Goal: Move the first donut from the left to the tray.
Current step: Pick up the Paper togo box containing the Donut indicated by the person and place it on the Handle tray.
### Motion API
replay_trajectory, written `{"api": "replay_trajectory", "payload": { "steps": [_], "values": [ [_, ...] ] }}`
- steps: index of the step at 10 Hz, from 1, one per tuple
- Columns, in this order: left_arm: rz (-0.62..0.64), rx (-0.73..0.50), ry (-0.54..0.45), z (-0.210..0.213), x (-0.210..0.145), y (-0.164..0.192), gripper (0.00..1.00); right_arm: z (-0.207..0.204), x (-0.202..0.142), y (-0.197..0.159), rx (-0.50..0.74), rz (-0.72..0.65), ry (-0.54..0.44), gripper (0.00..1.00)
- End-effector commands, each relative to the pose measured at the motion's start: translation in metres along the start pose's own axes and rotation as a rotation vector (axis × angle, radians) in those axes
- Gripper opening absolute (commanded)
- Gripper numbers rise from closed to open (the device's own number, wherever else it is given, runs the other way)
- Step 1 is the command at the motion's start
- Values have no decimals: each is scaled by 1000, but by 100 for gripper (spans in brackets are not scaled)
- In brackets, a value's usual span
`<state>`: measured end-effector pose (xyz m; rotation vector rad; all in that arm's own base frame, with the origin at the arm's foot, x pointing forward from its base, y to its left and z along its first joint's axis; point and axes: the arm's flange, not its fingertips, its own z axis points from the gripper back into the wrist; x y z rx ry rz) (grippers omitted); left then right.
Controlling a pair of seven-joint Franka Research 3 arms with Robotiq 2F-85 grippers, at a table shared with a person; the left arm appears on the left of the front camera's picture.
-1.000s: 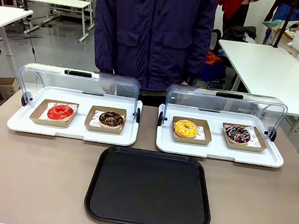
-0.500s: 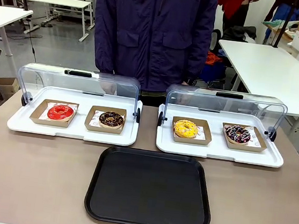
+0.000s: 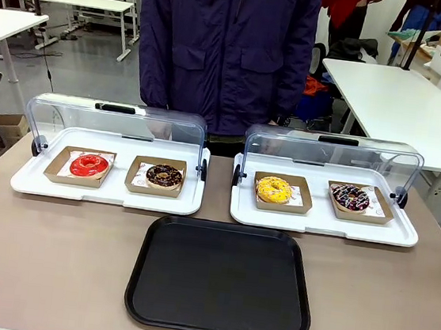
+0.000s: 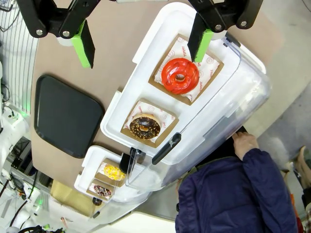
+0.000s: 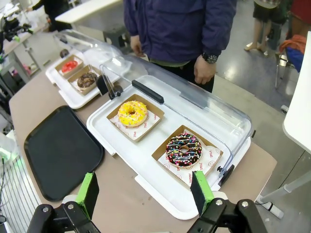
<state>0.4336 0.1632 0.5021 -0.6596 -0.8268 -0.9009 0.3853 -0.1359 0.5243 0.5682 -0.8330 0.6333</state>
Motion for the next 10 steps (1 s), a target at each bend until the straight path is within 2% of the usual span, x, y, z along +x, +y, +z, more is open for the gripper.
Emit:
{"api": "replay_trajectory", "payload": {
  "steps": [1,10],
  "values": [
    [-4,-6,-10,0,1,0,100,-1,1,-2,9,22,-27,100],
    [-4,-6,-10,0,1,0,100,-1,1,-2,9,22,-27,100]
  ]
}}
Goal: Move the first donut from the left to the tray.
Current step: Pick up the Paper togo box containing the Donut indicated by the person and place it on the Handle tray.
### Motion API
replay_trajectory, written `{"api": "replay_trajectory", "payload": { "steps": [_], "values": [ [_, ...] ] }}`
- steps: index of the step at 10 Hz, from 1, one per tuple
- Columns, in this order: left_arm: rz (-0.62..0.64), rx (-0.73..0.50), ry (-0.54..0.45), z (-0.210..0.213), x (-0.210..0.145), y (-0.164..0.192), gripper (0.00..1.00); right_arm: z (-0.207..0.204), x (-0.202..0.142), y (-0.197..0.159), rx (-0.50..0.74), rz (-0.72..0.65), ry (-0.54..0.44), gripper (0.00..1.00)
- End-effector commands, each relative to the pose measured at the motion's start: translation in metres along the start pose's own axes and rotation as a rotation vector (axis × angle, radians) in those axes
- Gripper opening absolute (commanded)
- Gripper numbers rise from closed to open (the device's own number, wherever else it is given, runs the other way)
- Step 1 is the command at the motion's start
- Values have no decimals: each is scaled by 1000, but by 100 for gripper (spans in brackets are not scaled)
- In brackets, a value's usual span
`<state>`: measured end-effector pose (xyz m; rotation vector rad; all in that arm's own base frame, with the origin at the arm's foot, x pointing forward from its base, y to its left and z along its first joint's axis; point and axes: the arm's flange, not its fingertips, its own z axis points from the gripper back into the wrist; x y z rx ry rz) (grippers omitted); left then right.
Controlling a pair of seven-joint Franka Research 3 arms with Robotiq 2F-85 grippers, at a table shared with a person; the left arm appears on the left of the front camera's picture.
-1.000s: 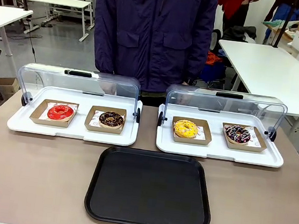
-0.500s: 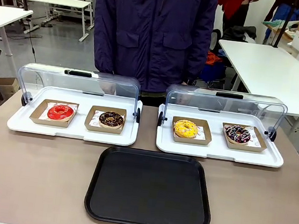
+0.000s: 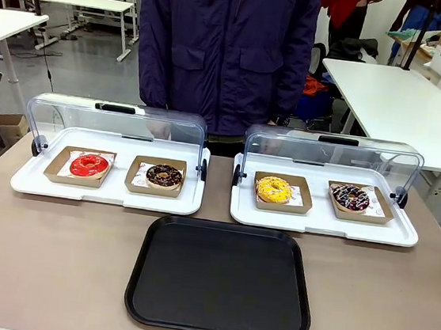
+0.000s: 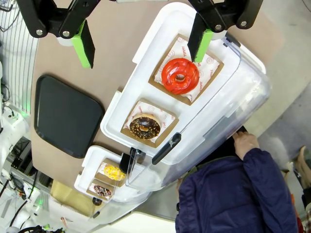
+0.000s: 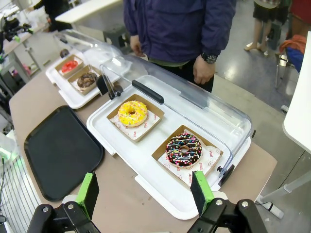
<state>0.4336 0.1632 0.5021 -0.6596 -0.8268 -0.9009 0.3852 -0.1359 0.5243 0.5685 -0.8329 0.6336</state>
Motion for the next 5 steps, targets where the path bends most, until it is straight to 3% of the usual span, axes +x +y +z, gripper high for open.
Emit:
{"api": "replay_trajectory", "payload": {
  "steps": [1,5],
  "values": [
    [-4,-6,-10,0,1,0,100,-1,1,-2,9,22,-27,100],
    [-4,-6,-10,0,1,0,100,-1,1,-2,9,22,-27,100]
  ]
}}
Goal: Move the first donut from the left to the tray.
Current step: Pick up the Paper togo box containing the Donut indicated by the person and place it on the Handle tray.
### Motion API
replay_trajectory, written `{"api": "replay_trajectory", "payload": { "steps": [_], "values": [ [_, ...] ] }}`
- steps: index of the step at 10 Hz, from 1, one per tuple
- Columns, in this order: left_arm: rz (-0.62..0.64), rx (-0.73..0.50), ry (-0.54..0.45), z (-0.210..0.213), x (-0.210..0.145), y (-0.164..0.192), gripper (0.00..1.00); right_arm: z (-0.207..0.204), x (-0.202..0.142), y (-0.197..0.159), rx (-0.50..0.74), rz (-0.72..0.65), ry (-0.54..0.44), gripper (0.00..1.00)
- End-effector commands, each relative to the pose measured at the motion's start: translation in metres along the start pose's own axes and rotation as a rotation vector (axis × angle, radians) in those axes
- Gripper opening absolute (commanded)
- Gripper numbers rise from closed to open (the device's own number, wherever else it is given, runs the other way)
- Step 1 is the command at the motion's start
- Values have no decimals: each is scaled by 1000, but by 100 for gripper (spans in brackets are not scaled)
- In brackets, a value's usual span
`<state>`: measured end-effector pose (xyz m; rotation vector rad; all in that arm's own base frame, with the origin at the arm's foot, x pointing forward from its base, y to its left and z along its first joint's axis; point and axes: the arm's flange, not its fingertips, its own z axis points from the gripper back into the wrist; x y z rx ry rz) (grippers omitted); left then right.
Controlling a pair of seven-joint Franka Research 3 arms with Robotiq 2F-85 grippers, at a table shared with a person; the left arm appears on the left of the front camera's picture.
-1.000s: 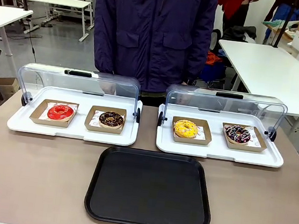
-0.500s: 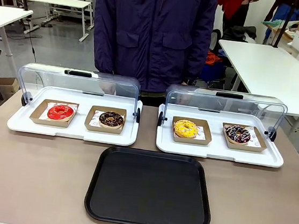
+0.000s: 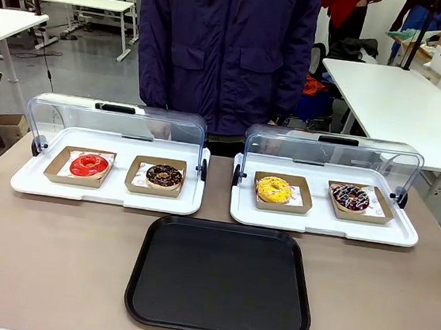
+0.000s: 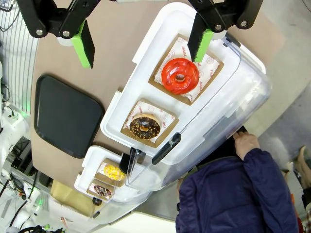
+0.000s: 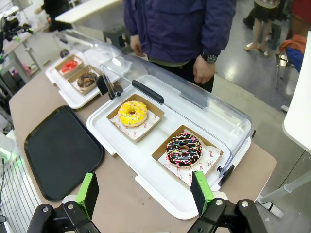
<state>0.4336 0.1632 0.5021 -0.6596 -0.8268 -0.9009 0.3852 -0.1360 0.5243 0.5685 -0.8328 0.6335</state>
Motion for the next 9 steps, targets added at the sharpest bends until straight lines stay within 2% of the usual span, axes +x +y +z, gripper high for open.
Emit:
{"api": "replay_trajectory", "payload": {
  "steps": [1,9],
  "values": [
    [-4,-6,-10,0,1,0,100,-1,2,-2,9,22,-27,100],
    [-4,-6,-10,0,1,0,100,-1,2,-2,9,22,-27,100]
  ]
}}
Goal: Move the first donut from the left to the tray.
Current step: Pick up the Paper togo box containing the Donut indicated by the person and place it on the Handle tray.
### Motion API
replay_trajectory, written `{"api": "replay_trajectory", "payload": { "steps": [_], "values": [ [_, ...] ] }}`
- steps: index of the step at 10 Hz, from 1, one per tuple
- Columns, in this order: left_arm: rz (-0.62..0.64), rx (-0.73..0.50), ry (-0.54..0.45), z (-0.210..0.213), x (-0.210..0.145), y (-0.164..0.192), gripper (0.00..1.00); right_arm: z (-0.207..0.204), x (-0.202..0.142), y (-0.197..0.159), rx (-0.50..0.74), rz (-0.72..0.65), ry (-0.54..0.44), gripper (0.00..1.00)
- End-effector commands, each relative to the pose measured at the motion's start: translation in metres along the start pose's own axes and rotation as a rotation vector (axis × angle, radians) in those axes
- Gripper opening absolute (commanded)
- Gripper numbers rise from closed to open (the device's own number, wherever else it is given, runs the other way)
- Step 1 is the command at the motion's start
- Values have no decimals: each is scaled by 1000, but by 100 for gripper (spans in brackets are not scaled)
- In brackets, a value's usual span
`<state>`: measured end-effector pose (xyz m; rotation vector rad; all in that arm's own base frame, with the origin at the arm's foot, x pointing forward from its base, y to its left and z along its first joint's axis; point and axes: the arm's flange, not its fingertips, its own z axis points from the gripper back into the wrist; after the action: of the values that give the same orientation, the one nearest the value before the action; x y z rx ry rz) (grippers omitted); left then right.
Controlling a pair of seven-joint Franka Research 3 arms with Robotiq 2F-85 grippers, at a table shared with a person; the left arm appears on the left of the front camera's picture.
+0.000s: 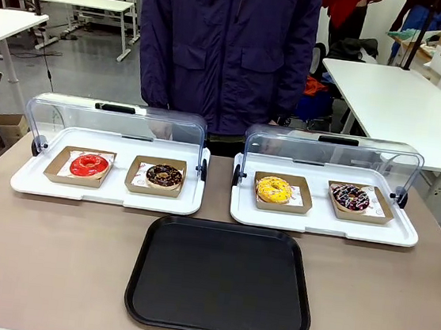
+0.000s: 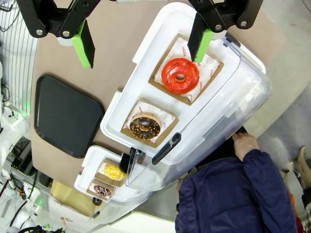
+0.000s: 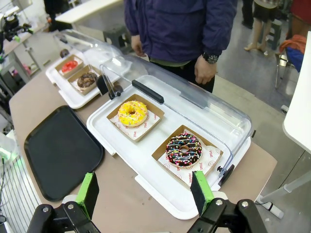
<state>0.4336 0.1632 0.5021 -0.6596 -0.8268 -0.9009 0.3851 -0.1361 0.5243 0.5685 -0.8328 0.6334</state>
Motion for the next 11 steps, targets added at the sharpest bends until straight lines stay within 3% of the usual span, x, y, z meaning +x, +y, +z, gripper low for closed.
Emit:
{"api": "replay_trajectory", "payload": {
  "steps": [1,11],
  "values": [
    [-4,-6,-10,0,1,0,100,-1,2,-2,9,22,-27,100],
    [-4,-6,-10,0,1,0,100,-1,2,-2,9,22,-27,100]
  ]
}}
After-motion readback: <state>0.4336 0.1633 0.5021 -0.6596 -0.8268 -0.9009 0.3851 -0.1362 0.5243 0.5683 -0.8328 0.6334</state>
